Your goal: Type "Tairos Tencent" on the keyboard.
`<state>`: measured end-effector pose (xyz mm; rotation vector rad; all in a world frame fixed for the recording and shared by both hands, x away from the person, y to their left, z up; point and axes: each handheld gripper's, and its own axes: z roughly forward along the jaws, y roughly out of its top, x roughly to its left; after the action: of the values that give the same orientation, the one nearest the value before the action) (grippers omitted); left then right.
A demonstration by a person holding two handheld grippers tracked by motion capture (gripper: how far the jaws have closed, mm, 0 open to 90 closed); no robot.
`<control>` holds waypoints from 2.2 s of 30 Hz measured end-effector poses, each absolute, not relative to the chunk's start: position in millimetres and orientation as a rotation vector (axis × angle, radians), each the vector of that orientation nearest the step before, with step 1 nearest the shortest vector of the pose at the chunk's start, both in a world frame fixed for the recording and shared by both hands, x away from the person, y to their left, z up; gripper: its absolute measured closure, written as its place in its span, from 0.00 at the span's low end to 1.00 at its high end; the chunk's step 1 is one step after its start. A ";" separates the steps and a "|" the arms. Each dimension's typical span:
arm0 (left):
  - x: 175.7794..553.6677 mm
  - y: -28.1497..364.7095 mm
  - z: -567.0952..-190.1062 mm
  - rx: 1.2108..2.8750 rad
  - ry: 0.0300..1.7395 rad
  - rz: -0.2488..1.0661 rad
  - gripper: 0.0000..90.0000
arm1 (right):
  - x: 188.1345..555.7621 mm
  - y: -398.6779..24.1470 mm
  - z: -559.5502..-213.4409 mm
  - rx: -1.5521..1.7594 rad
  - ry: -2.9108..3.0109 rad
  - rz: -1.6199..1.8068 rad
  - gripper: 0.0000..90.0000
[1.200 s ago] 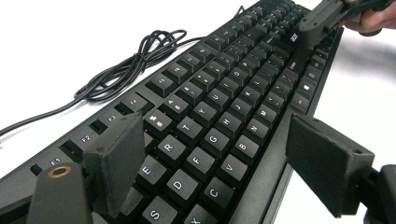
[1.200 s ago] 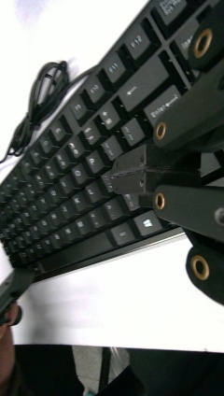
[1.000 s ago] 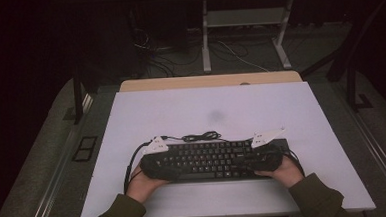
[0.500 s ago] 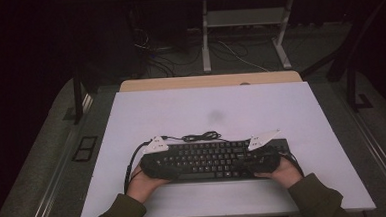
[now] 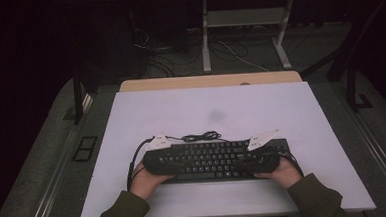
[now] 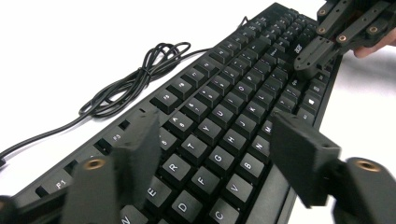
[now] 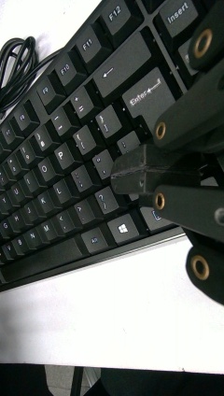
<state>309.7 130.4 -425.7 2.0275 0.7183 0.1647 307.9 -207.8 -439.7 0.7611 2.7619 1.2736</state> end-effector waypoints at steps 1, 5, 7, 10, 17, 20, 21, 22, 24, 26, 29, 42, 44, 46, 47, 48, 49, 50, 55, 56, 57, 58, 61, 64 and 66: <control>310.3 129.8 -426.2 2.030 0.719 0.165 0.46 | 307.9 -207.7 -439.7 0.765 2.764 1.273 0.99; 313.1 127.7 -427.1 2.030 0.724 0.167 0.59 | 308.0 -207.7 -439.6 0.765 2.765 1.272 0.99; 314.9 127.3 -427.7 2.041 0.724 0.171 0.66 | 308.1 -207.6 -439.5 0.764 2.766 1.270 0.99; 317.6 126.8 -428.2 2.046 0.725 0.165 0.77 | 307.9 -207.4 -439.3 0.764 2.765 1.266 0.99; 323.3 123.3 -429.6 2.067 0.724 0.139 0.99 | 307.9 -207.4 -439.3 0.765 2.766 1.264 0.99; 325.8 120.1 -431.4 2.085 0.725 0.128 0.99 | 308.0 -207.3 -439.1 0.761 2.768 1.260 0.99; 326.3 119.0 -431.9 2.090 0.724 0.125 0.99 | 308.0 -207.3 -439.1 0.761 2.768 1.260 0.99; 326.6 117.1 -432.6 2.094 0.727 0.123 0.99 | 308.0 -207.3 -439.1 0.762 2.768 1.260 0.99; 327.1 115.7 -433.3 2.112 0.723 0.129 0.99 | 308.1 -207.4 -439.2 0.762 2.769 1.262 0.99; 327.2 115.4 -433.7 2.121 0.724 0.133 0.99 | 308.1 -207.4 -439.3 0.763 2.768 1.264 0.99; 327.7 115.9 -434.8 2.127 0.733 0.135 0.99 | 308.2 -207.6 -439.4 0.762 2.769 1.267 0.99; 327.6 111.9 -437.3 2.169 0.722 0.150 0.99 | 308.1 -207.4 -439.3 0.764 2.768 1.265 0.99; 327.1 111.3 -437.0 2.177 0.718 0.159 0.99 | 308.0 -207.4 -439.4 0.765 2.767 1.266 0.99; 326.9 111.2 -437.1 2.177 0.720 0.159 0.99 | 308.1 -207.4 -439.4 0.764 2.768 1.265 0.99; 327.3 111.5 -437.2 2.177 0.719 0.156 0.99 | 308.1 -207.4 -439.4 0.764 2.768 1.265 0.99; 327.5 111.7 -437.3 2.175 0.719 0.155 0.99 | 308.1 -207.4 -439.4 0.765 2.768 1.266 0.99; 327.5 111.7 -437.3 2.173 0.719 0.155 0.99 | 308.1 -207.4 -439.4 0.764 2.768 1.265 0.99; 327.4 111.8 -437.1 2.172 0.720 0.155 0.99 | 308.1 -207.4 -439.4 0.765 2.768 1.266 0.99; 325.7 113.0 -433.3 2.157 0.714 0.148 0.99 | 307.9 -207.3 -439.2 0.765 2.767 1.262 0.99; 325.5 113.3 -432.8 2.156 0.714 0.148 0.99 | 308.0 -207.3 -439.2 0.764 2.767 1.262 0.99; 325.1 113.8 -432.4 2.145 0.718 0.148 0.99 | 308.1 -207.4 -439.2 0.763 2.769 1.263 0.99; 324.8 114.5 -431.9 2.142 0.722 0.147 0.99 | 308.1 -207.4 -439.3 0.764 2.768 1.266 0.99; 324.5 117.4 -430.7 2.126 0.730 0.148 0.97 | 308.1 -207.4 -439.3 0.764 2.768 1.266 0.99; 323.8 120.3 -430.0 2.108 0.738 0.147 0.90 | 307.9 -207.3 -439.2 0.766 2.766 1.263 0.99; 322.8 121.9 -430.2 2.106 0.739 0.147 0.84 | 308.0 -207.3 -439.2 0.765 2.767 1.264 0.99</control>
<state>322.8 121.9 -430.2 2.1062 0.7389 0.1467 308.0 -207.3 -439.2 0.7648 2.7666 1.2638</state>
